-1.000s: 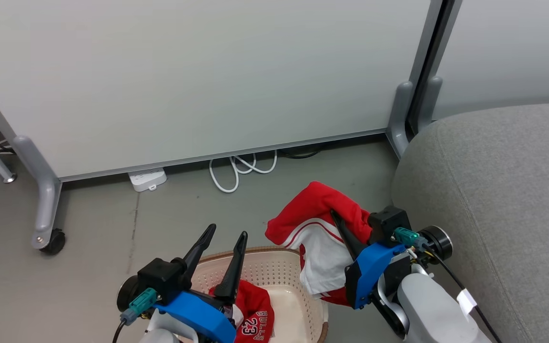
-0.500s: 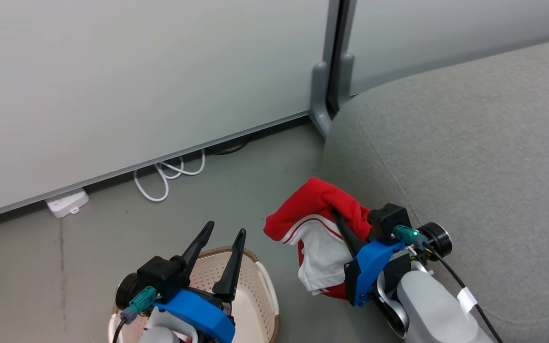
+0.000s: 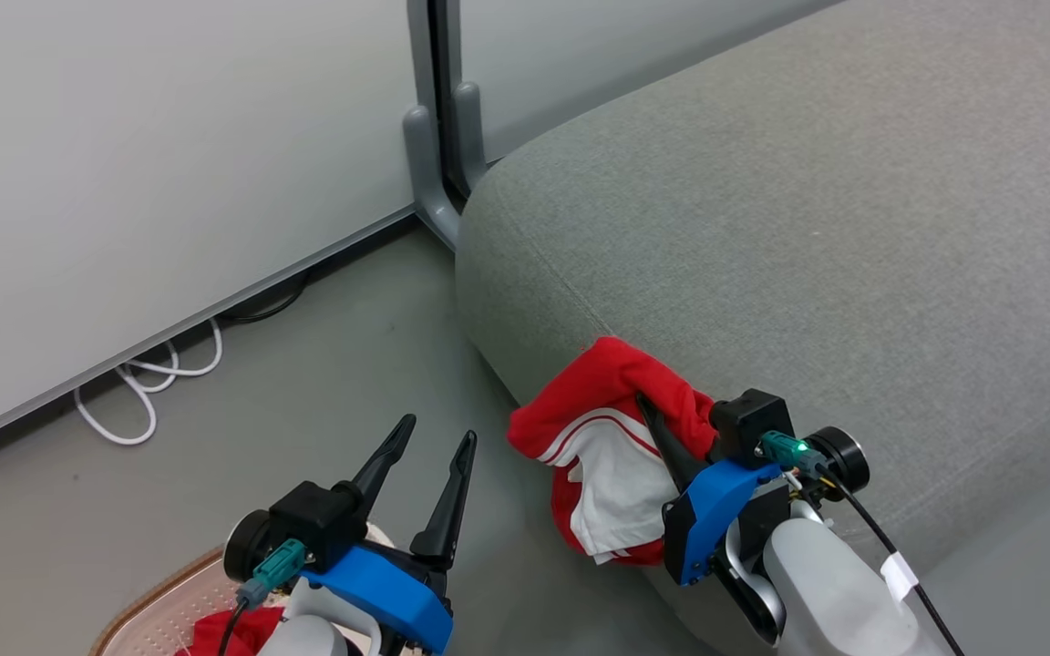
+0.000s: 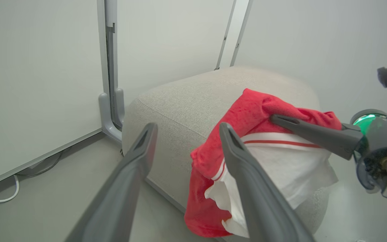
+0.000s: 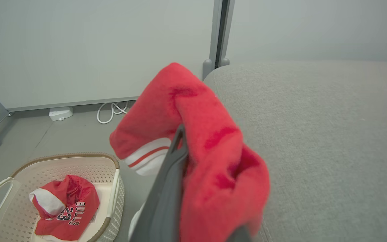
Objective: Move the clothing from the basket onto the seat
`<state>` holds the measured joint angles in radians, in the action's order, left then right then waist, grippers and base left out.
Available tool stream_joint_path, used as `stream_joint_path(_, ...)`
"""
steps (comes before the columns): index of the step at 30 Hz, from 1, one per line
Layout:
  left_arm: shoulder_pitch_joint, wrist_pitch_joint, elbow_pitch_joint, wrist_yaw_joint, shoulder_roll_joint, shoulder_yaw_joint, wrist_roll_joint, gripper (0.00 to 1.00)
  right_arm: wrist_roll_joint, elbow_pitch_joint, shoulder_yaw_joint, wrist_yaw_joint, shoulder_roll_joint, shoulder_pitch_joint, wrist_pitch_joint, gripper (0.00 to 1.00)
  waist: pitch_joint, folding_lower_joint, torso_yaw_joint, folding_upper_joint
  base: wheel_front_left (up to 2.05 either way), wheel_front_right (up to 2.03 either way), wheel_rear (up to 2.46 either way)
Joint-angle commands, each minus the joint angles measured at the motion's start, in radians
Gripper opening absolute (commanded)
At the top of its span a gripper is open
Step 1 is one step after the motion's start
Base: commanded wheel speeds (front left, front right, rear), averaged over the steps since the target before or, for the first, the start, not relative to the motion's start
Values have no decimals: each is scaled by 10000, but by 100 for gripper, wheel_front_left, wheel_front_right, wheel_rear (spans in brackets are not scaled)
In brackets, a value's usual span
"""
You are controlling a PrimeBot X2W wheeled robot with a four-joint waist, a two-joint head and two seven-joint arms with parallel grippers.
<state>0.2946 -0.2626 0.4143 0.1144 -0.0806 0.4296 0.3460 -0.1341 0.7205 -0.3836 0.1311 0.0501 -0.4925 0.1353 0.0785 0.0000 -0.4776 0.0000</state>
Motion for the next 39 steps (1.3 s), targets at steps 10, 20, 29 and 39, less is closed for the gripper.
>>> stream_joint_path(10, -58, -34, 75, 95, 69, 2, -132, 100, 72, -13, 66, -7, 5, 206, 41, 0, -95, 0, -518, 0, 0, 0, 0)
stream_joint_path(20, 255, -34, 55, 112, -13, 79, -282, 100, 109, 30, 292, -7, 43, -688, -402, 0, 416, 0, -170, 0, 0, 0, 0)
stream_joint_path(29, 1305, 78, -271, 145, -330, 533, -571, 100, -428, 201, 1319, -8, 1832, -3920, -1132, 0, 2175, 0, 798, 0, 0, 0, 0)
stream_joint_path(39, 2797, 358, -1308, 167, -848, 1350, -748, 100, -398, 434, 4027, -7, 4265, -6239, -1157, 0, 4619, 0, 2166, 0, 0, 0, 0)
